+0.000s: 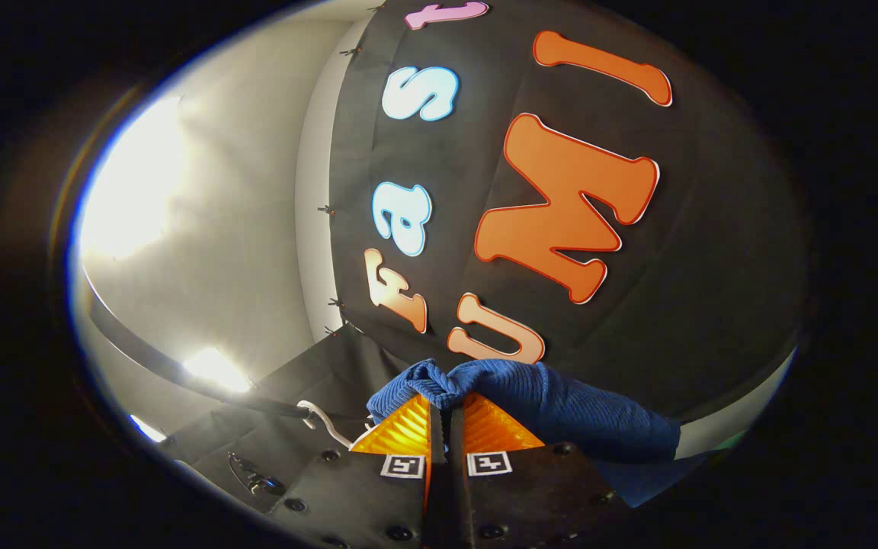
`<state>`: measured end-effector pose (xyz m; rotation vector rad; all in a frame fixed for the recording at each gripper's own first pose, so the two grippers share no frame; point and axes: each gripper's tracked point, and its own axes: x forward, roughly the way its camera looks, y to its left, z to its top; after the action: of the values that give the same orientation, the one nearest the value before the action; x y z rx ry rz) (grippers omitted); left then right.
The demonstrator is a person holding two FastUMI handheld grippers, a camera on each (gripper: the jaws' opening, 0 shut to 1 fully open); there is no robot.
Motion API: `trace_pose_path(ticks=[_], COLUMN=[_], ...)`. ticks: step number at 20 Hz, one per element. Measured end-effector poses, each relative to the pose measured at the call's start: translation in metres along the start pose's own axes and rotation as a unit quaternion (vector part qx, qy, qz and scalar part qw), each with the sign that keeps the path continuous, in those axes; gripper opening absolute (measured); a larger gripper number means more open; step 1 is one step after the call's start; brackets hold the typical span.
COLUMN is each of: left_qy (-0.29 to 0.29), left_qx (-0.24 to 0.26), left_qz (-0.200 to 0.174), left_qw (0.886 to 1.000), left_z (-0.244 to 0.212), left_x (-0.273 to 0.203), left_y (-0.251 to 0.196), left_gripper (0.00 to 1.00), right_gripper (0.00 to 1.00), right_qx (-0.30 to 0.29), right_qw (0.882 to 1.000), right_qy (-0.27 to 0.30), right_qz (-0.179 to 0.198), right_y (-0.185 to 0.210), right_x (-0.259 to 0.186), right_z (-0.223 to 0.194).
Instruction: Grasp the clothes on the hanger with both hands and then place them into the laundry hamper below.
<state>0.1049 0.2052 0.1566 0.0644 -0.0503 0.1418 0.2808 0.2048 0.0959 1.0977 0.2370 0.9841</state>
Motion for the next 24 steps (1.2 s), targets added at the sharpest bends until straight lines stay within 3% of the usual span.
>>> trace_pose_path(ticks=[6, 9, 17, 24], left_qy=[0.045, 0.060, 0.093, 0.121], left_qx=[-0.026, -0.033, -0.069, -0.068], left_qz=[-0.042, -0.064, -0.074, -0.066], left_qw=[0.998, 0.996, 0.991, 0.988], left_z=[-0.044, -0.065, -0.110, -0.144], left_x=[0.032, 0.040, 0.034, 0.026], left_y=[0.003, -0.007, -0.010, -0.003], left_gripper=[0.00, 0.00, 0.00, 0.00], right_gripper=[0.07, 0.06, 0.07, 0.07], right_qx=[0.022, 0.019, -0.002, -0.030], right_qw=[0.999, 0.998, 0.993, 0.985], right_qy=[-0.020, -0.021, 0.003, 0.029], right_qz=[-0.022, -0.057, -0.122, -0.170], right_y=[-0.015, -0.040, -0.086, -0.111], right_x=[0.015, 0.011, -0.001, -0.029], right_z=[0.026, 0.030, 0.015, -0.015])
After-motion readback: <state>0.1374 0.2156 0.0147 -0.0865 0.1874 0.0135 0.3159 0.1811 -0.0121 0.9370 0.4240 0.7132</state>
